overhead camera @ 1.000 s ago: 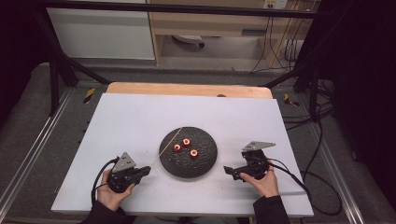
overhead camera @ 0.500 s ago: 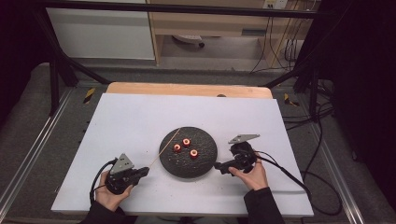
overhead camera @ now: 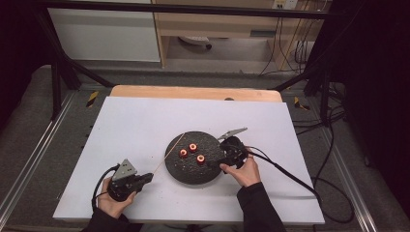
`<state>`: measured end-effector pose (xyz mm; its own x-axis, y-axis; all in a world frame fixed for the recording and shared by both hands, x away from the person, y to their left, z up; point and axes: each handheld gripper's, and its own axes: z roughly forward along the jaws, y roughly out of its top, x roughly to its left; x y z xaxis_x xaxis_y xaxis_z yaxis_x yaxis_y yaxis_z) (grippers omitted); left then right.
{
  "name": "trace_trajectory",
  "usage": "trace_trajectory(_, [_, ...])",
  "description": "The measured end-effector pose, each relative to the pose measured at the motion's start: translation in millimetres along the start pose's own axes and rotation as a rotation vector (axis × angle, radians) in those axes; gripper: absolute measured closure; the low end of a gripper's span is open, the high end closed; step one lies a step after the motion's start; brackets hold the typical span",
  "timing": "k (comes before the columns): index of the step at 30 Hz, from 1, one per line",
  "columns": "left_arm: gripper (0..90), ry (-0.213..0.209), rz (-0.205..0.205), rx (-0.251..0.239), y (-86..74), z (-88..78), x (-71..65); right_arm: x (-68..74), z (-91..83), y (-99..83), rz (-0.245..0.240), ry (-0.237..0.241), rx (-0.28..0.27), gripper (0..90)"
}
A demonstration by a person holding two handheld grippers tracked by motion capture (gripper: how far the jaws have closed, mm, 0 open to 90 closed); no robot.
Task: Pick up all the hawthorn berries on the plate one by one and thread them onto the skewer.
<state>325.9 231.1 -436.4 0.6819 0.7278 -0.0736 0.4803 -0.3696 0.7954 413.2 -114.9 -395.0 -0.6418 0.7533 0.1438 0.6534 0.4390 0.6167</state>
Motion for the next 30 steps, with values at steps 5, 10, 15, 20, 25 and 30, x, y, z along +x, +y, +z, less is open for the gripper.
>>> trace_trajectory(5, [88.0,-0.003,-0.004,-0.004,-0.4,-0.7,0.7,5.1,8.1,11.7,0.002,0.000,0.024,14.8])
trace_trajectory(10, [88.0,-0.003,-0.006,-0.004,-0.6,-0.8,1.5,10.6,16.7,20.5,-0.007,0.001,0.056,20.3])
trace_trajectory(15, [88.0,-0.005,-0.006,-0.007,-0.7,-1.2,1.3,16.4,23.4,27.5,-0.009,-0.011,0.085,26.3])
trace_trajectory(20, [88.0,-0.003,-0.006,-0.004,-0.9,-0.9,2.5,21.2,31.6,31.8,0.002,-0.026,0.121,31.5])
trace_trajectory(25, [88.0,-0.004,-0.008,-0.008,-0.9,-1.5,2.4,24.0,39.3,34.5,0.025,-0.031,0.140,38.8])
trace_trajectory(30, [88.0,-0.005,-0.008,-0.006,-0.9,-1.3,2.6,22.6,46.1,34.2,0.059,-0.038,0.161,45.7])
